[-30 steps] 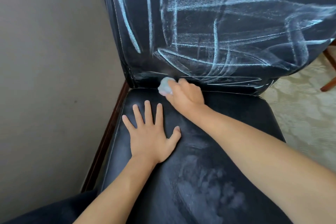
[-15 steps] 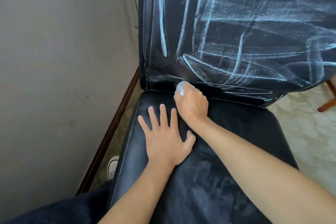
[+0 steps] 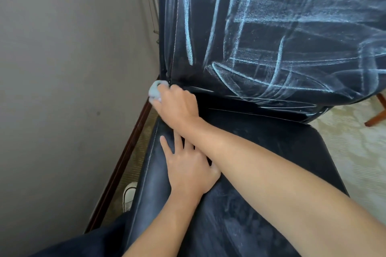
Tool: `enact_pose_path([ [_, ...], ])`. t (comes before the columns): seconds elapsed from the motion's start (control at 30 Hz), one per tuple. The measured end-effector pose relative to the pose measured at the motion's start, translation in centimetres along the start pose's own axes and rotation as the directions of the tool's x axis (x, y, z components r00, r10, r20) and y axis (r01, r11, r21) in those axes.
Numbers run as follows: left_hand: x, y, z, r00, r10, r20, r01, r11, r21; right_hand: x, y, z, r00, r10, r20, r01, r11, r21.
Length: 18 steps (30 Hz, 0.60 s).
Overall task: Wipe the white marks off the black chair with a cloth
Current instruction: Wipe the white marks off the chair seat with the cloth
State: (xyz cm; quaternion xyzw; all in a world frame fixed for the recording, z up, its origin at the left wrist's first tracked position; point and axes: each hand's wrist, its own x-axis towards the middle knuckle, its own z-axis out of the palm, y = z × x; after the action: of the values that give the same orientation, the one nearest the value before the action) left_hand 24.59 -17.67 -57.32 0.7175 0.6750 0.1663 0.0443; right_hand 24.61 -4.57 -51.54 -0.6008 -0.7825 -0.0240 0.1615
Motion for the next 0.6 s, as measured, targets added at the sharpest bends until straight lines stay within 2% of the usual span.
enact_pose_path([
  [0.1,0.1,-0.1,0.2,0.999,-0.012,-0.035,0.011,1.0,-0.023,0.0,2.0,-0.7,0.996,0.067,-0.066,-0.073,0.993,-0.089],
  [0.17,0.2,0.0,0.4,0.999,-0.015,-0.046,0.014,1.0,-0.022,-1.2,4.6,-0.8,0.992,0.125,-0.029,-0.127,0.987,-0.103],
  [0.23,0.1,0.0,0.4,0.998,-0.013,-0.058,0.012,1.0,-0.021,-2.8,7.9,-0.7,0.964,0.266,0.007,-0.265,0.962,-0.059],
  [0.33,0.1,0.0,0.5,0.998,-0.017,-0.065,0.016,1.0,-0.016,-5.8,12.8,-1.3,0.832,0.554,-0.044,-0.554,0.833,0.014],
  [0.4,0.0,0.1,0.5,0.998,-0.018,-0.068,0.017,1.0,-0.016,-7.3,14.5,-1.8,0.741,0.669,-0.055,-0.664,0.743,0.086],
  [0.47,0.1,0.2,0.5,0.997,-0.018,-0.07,0.017,1.0,-0.019,-7.6,14.8,-2.1,0.715,0.699,-0.004,-0.696,0.711,0.102],
  [0.6,0.1,0.2,0.3,0.998,-0.031,-0.057,0.03,0.999,-0.017,-5.9,12.8,-2.5,0.665,0.722,0.19,-0.746,0.656,0.118],
])
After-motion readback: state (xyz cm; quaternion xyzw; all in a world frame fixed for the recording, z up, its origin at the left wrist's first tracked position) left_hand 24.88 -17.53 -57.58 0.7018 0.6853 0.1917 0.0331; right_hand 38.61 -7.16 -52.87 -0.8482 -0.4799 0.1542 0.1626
